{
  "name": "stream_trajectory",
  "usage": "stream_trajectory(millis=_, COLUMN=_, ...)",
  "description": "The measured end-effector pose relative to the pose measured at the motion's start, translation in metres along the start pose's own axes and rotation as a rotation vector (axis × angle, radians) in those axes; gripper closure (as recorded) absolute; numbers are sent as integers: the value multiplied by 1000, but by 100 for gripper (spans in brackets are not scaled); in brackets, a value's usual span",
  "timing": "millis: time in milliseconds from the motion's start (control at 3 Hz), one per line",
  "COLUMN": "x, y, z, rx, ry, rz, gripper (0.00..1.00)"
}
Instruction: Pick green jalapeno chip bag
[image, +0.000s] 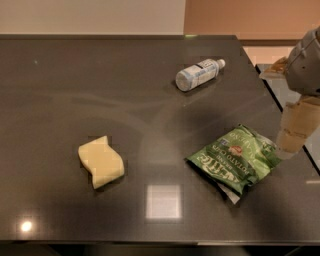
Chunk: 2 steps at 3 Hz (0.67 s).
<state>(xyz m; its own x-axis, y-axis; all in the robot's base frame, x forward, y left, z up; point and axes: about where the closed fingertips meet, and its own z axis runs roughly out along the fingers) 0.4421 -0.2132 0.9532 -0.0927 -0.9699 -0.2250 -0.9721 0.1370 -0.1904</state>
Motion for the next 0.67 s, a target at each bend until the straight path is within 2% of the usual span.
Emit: stream_trajectory(millis=667, x=9, y=6, z=44, rx=-93, ry=-56, rz=-73, gripper=0)
